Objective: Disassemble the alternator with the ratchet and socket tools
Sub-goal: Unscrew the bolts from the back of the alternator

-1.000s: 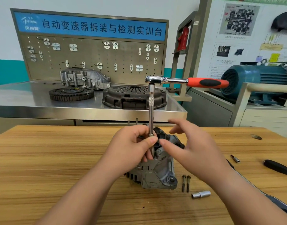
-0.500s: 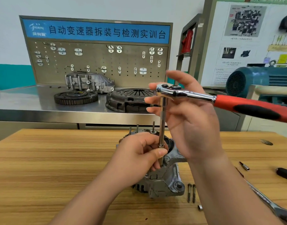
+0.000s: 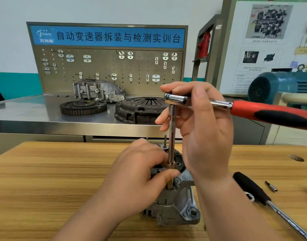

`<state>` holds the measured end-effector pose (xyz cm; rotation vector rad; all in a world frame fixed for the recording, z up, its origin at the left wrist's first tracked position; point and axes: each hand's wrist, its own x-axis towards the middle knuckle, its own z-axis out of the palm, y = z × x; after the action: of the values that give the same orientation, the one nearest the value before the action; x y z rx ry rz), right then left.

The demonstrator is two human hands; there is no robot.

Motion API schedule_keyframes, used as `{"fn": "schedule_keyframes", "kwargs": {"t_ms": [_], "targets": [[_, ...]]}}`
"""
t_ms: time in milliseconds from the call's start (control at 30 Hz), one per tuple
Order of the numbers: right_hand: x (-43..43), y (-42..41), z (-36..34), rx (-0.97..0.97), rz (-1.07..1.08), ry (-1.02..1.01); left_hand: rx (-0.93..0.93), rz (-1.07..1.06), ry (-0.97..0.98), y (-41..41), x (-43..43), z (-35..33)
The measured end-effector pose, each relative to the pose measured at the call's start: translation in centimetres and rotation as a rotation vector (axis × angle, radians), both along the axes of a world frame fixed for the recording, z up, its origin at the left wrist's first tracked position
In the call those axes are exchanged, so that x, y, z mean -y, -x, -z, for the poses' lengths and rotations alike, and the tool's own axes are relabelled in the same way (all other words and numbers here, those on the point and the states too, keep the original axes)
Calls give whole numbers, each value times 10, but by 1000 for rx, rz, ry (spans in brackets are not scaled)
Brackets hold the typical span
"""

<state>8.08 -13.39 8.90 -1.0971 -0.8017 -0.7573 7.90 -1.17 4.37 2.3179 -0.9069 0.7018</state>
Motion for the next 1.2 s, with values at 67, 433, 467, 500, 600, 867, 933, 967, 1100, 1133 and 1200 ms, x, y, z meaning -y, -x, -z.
{"fn": "schedule_keyframes", "kwargs": {"t_ms": [67,433,467,500,600,867,933,967,1100,1133,1200], "targets": [[-1,0,1,34,35,25,9,53,-7,-4,0,1],[-14,16,4,-74,-394,17,34,147,146,-9,15,26],[-19,18,6,-112,-405,60,58,145,182,-8,15,26],[-22,18,9,-156,-387,95,68,138,189,-7,15,26],[-26,16,14,-240,-345,80,10,141,202,-6,13,27],[-10,3,4,-371,-478,-20,-68,166,268,-17,10,22],[-3,3,1,-408,-521,-39,-78,210,238,-15,8,19],[1,4,-1,-414,-538,-51,-98,247,218,-14,6,17],[22,7,-8,-499,-520,-206,-266,336,146,-12,-3,10],[27,8,-11,-532,-489,-256,-297,339,153,-11,-3,8],[35,10,-13,-588,-442,-320,-325,337,198,-7,-2,7]]}}
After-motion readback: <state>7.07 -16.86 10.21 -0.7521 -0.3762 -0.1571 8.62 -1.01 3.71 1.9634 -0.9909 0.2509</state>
